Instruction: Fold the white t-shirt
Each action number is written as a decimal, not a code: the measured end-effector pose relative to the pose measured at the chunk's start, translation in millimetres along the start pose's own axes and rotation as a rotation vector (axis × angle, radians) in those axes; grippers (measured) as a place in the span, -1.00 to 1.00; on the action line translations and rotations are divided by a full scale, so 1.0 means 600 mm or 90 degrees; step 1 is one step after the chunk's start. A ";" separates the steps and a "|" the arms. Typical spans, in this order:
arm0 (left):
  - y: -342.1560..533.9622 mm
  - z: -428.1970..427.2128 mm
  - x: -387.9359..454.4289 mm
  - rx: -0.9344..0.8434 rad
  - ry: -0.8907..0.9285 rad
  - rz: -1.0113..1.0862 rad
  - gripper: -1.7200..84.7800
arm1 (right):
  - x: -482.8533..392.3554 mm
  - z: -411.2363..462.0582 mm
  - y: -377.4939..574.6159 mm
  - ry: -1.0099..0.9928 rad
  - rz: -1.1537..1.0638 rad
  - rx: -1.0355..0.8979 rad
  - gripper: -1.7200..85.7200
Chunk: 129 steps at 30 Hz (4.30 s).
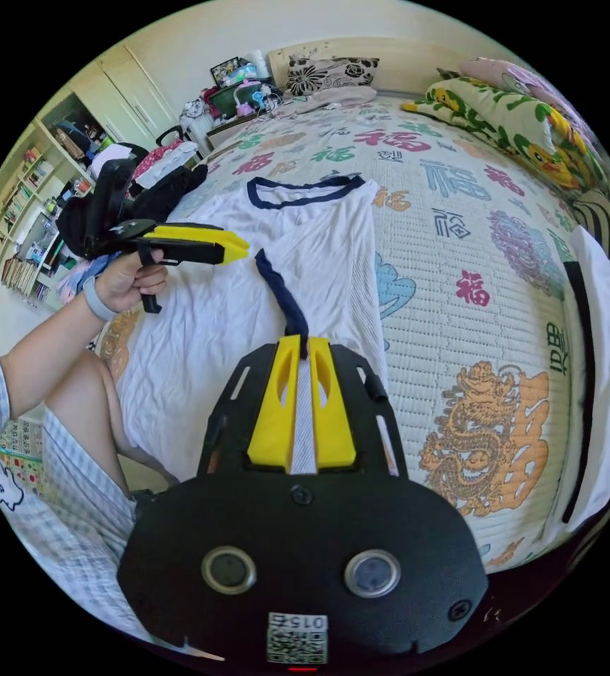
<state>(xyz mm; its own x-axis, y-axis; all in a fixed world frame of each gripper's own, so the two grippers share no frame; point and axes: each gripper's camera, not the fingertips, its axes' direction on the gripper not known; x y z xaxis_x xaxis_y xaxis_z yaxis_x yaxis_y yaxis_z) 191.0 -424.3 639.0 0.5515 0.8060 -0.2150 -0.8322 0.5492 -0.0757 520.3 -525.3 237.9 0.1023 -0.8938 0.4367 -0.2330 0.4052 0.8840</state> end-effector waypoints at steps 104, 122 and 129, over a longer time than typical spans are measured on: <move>0.107 -0.291 0.218 0.007 -0.213 -0.087 -0.84 | -0.118 0.310 -0.775 -0.024 -0.040 -0.130 -0.78; 0.090 -0.279 0.096 -0.010 -0.183 -0.202 -0.84 | -0.094 0.281 -0.848 0.027 -0.124 -0.169 -0.87; -0.008 -0.335 -0.021 0.126 -0.258 -0.191 -0.78 | 0.093 0.163 -0.760 0.077 -0.045 -0.136 -0.71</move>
<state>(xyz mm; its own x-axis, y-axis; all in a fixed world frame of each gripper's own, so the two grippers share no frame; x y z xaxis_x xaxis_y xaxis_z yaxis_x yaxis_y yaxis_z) 176.3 -481.3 446.5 0.7731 0.6070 0.1840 -0.6304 0.7674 0.1169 537.6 -779.0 -157.2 0.2287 -0.8971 0.3779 -0.0123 0.3855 0.9226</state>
